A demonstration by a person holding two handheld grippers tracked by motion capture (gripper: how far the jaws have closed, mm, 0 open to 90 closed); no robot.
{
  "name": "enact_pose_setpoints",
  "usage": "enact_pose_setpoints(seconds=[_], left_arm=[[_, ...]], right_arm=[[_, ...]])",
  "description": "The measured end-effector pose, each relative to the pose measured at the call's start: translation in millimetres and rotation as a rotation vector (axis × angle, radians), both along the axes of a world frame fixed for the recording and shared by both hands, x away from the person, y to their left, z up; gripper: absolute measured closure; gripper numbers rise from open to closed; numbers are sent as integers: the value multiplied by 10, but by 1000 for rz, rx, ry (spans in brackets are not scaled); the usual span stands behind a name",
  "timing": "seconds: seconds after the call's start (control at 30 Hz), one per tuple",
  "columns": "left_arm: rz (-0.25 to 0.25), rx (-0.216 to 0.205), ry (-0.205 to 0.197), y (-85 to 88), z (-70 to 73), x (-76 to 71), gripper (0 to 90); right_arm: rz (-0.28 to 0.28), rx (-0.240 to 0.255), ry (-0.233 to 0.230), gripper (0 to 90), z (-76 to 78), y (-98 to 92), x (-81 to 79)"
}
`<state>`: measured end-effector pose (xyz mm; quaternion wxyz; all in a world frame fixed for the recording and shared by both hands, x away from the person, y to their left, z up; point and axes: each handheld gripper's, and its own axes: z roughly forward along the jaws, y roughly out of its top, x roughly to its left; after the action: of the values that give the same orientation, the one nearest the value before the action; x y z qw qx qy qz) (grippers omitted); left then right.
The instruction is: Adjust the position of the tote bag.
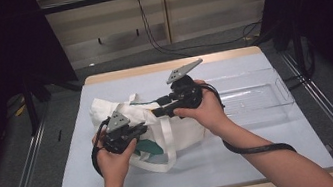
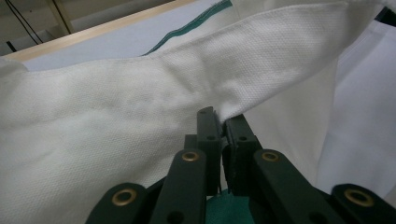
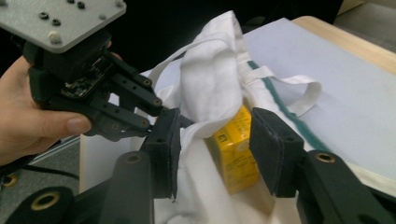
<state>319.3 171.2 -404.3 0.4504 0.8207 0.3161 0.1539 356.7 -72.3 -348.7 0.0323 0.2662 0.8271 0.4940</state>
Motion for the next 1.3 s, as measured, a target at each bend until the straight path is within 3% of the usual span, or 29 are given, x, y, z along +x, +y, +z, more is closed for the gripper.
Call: enact_pose_setpoints(seconds=[0.13,0.27,0.33,0.47,0.57,0.67,0.73,0.77,0.9,1.13,1.3], left_arm=[[-4,-8,12,17,22,0,833],[-8,-9,34,44,57,-7,740],[-8,-9,45,61,86,-14,696],[16,-16,48,111,165,-26,546],[22,-3,47,147,211,-37,513],[11,4,53,178,184,-61,604],[8,13,61,186,129,-79,752],[6,12,70,185,98,-88,752],[23,45,99,145,-26,-85,893],[68,6,76,108,-93,-20,900],[70,-9,85,128,-120,-22,886]], right_arm=[[18,-29,14,520,-53,77,-20],[44,-32,22,649,-96,112,-33],[63,-45,18,754,-99,119,-38],[67,-73,-2,815,-93,108,-38],[70,-74,-15,825,-90,102,-50],[67,-67,-25,827,-82,98,-55],[61,-65,-30,828,-72,90,-56],[61,-65,-30,828,-72,90,-56],[60,-51,-45,830,-53,66,-68],[93,-38,-60,834,-55,62,-129],[130,-44,-63,834,-106,93,-203]])
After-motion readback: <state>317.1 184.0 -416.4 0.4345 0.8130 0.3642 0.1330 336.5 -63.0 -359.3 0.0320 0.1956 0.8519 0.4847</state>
